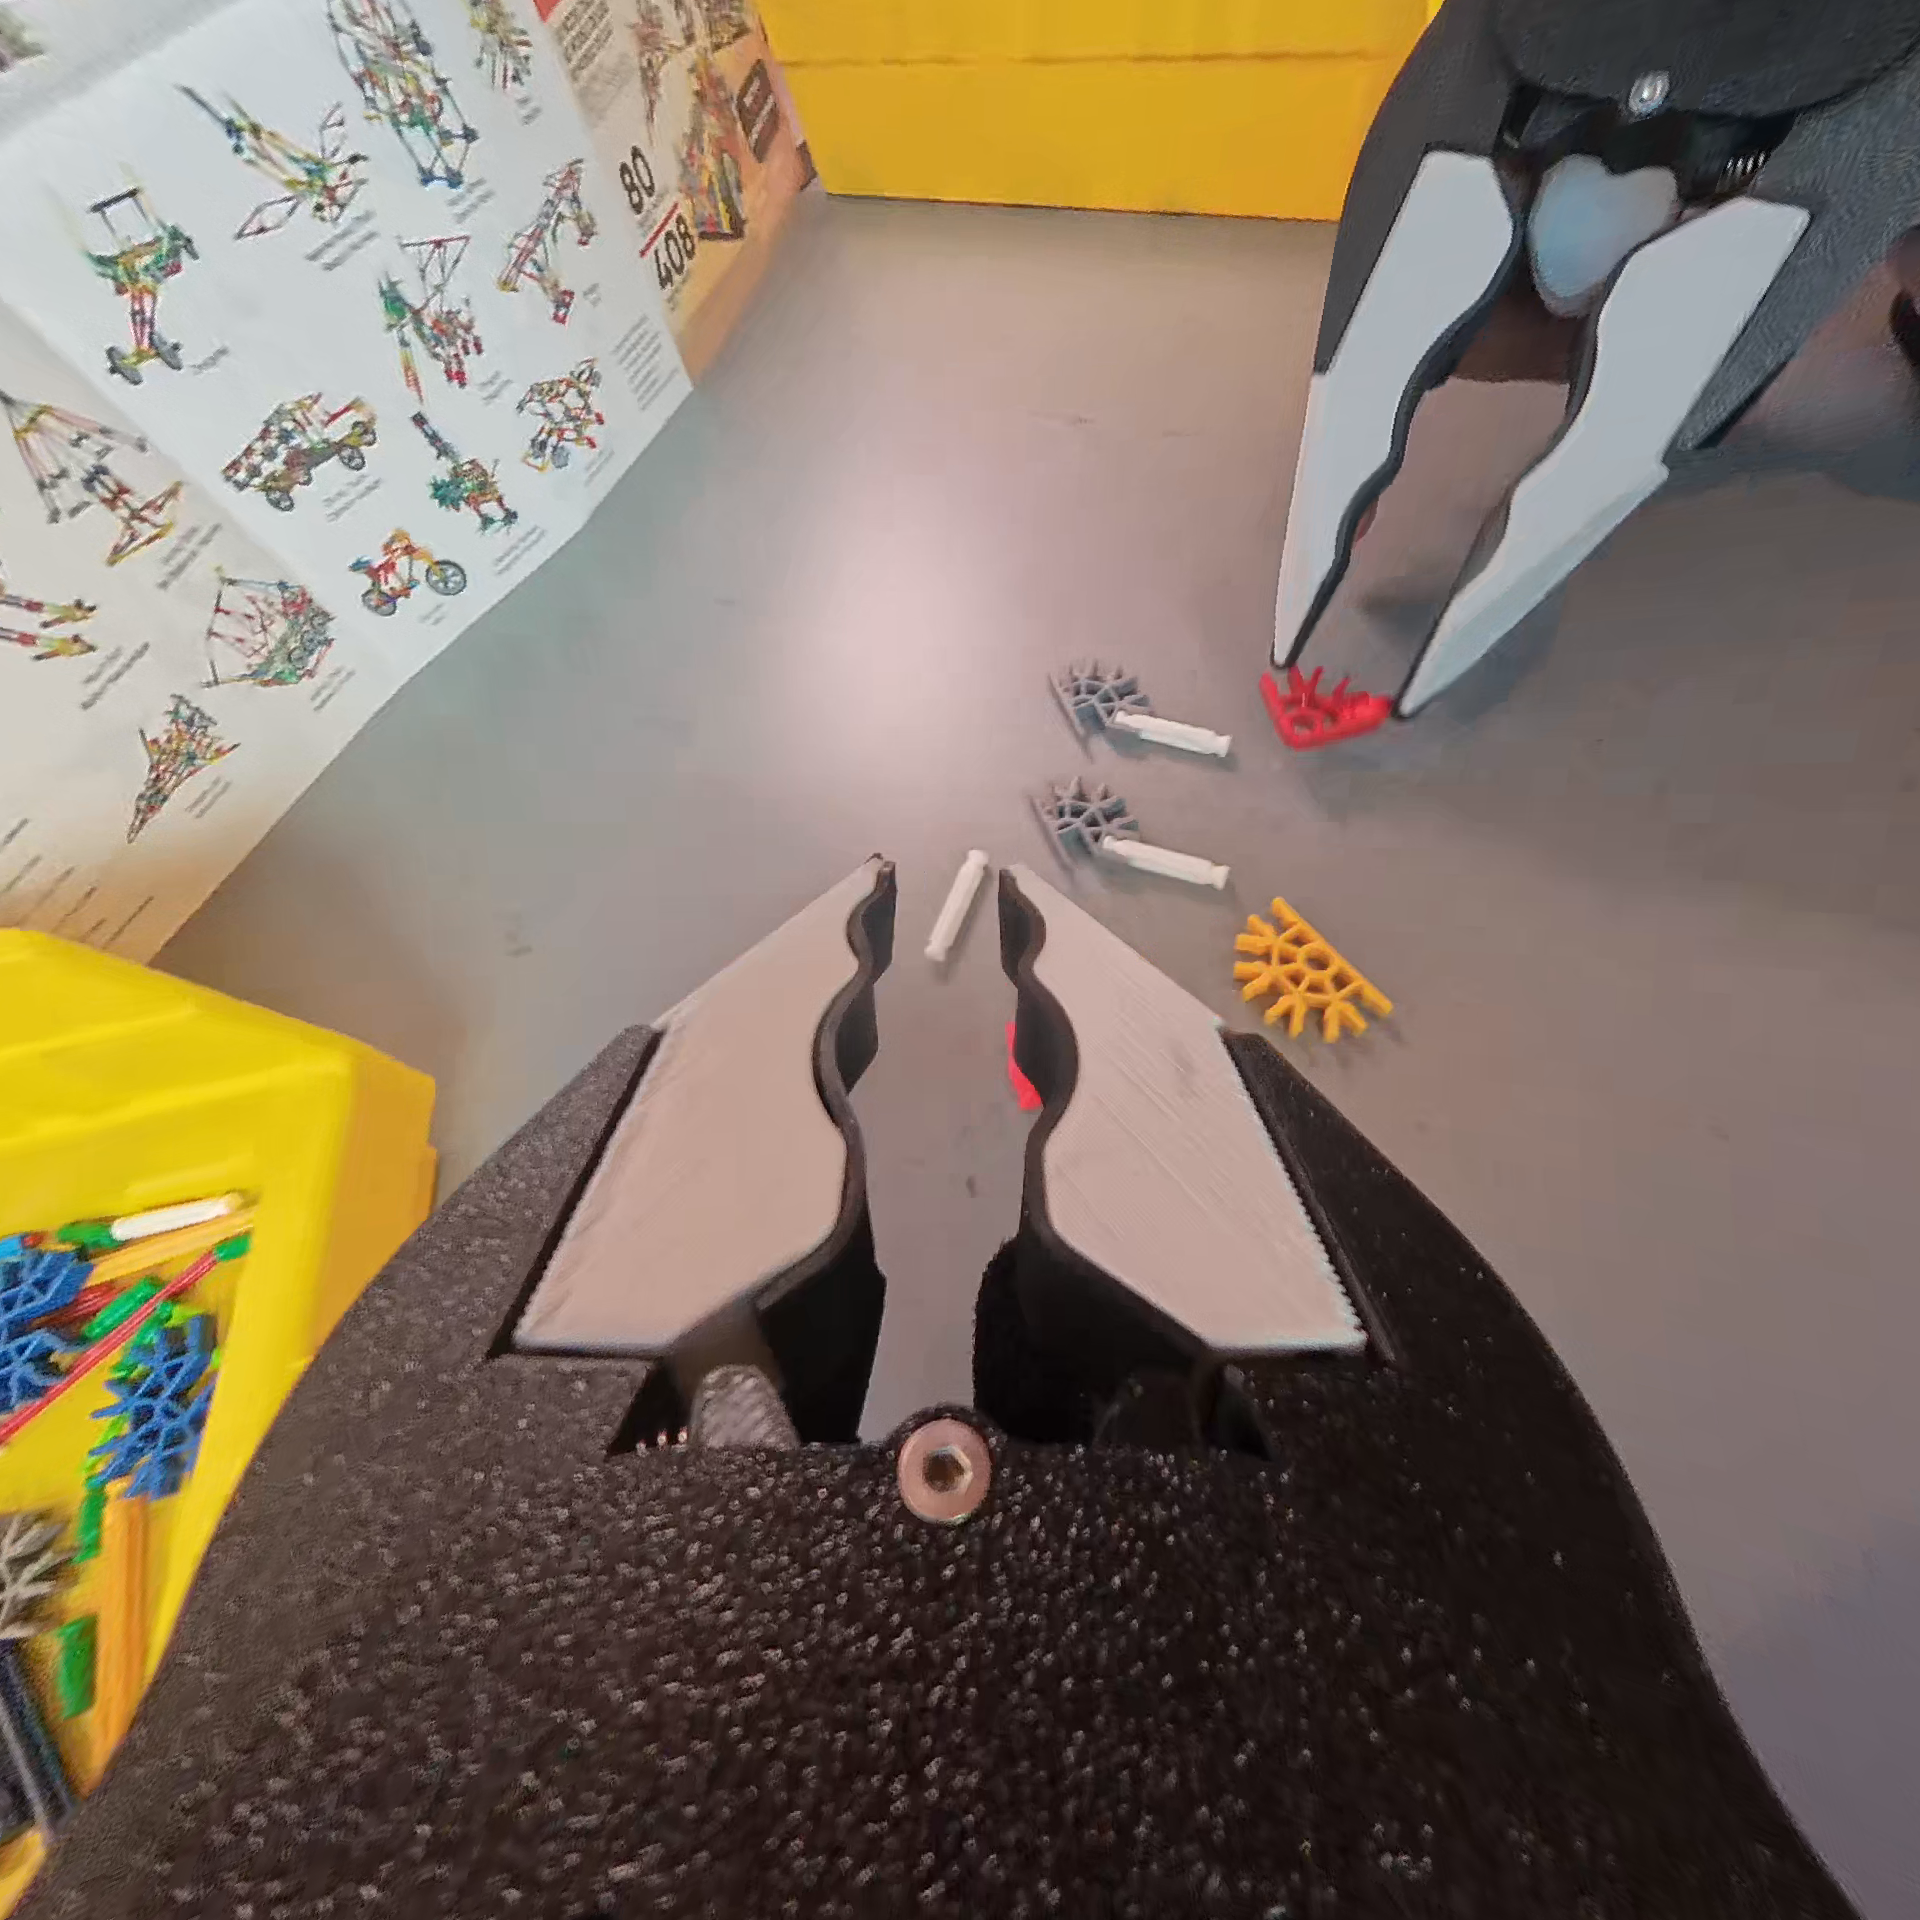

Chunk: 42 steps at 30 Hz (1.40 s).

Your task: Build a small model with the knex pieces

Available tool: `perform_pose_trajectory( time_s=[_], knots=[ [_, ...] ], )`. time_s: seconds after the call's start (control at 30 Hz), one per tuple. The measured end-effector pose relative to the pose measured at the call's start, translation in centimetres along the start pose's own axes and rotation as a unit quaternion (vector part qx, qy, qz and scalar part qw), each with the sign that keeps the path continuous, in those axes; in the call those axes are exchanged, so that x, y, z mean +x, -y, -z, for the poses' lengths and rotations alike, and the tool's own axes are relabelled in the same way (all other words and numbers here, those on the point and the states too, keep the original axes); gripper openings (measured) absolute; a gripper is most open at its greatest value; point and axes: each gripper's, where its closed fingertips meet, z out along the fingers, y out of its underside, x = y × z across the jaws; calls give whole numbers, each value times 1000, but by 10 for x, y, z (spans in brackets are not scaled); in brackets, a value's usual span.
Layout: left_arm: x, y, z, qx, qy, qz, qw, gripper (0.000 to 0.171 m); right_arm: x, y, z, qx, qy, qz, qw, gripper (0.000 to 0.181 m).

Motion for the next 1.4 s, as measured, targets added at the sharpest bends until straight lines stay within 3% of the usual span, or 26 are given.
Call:
perform_pose_trajectory(
  time_s=[0.1,0.23,0.47,0.57,0.77,0.87,0.97,1.23,1.4],
  knots=[
    [-17,-12,5,-14,4,12,1000,20,36,-14,15,1,-63,-43,997,25],
    [-11,-20,5,-17,-42,34,998,20,64,-47,23,-47,-118,-75,989,27],
    [16,-30,0,-47,-108,16,993,20,67,-43,23,-39,-136,-63,988,28],
    [30,-27,10,-41,-158,18,986,20,71,-25,28,4,-156,-51,986,35],
    [55,-47,32,-95,-251,6,963,20,41,15,16,74,-116,1,991,37],
    [64,-54,28,-116,-264,-2,958,19,18,24,-3,72,-79,25,994,38],
    [67,-58,20,-125,-257,-4,958,9,7,25,-13,63,-65,40,995,38],
    [82,-41,17,-77,-309,30,948,6,-20,43,-19,97,-22,64,993,34],
    [94,1,30,42,-353,44,934,6,-46,76,-16,161,20,46,986,30]
  ],
)
